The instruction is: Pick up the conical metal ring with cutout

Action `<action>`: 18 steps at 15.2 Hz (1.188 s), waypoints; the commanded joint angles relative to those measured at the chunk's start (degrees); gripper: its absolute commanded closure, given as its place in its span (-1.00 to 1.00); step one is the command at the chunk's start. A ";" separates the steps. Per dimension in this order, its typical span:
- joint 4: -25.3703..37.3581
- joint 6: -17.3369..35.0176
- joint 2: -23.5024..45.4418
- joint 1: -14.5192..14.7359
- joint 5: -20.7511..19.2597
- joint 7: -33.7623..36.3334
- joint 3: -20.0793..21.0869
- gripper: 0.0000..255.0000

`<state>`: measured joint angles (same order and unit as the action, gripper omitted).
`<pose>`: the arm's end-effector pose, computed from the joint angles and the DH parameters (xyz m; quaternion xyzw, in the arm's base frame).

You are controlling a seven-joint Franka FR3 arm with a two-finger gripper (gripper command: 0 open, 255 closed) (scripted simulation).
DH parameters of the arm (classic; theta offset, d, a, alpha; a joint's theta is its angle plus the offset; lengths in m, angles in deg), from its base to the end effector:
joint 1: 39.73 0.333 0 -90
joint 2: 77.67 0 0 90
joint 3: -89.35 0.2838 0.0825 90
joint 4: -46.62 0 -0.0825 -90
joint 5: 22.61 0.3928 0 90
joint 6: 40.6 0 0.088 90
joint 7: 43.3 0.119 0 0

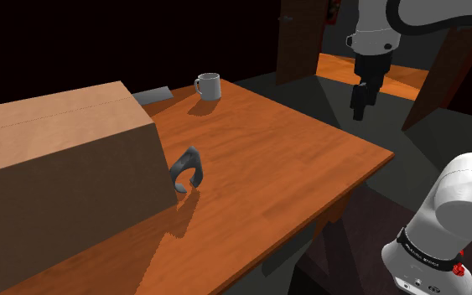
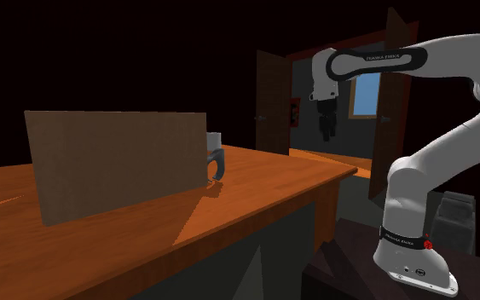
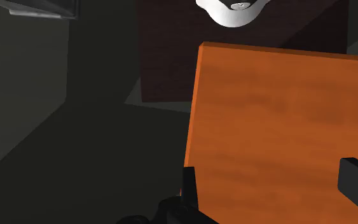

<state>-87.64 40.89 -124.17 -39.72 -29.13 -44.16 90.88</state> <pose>0.3148 -0.0046 0.5591 0.9962 0.0109 -0.0545 0.0664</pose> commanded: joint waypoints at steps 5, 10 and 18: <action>3.16 3.62 6.33 2.47 2.26 -0.50 2.05 -1.00; 8.11 7.31 14.26 5.25 4.53 -1.34 4.72 -1.00; 18.16 11.18 26.84 9.17 6.73 -2.71 9.23 -1.00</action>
<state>-71.06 51.69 -99.08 -30.91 -22.50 -46.39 99.73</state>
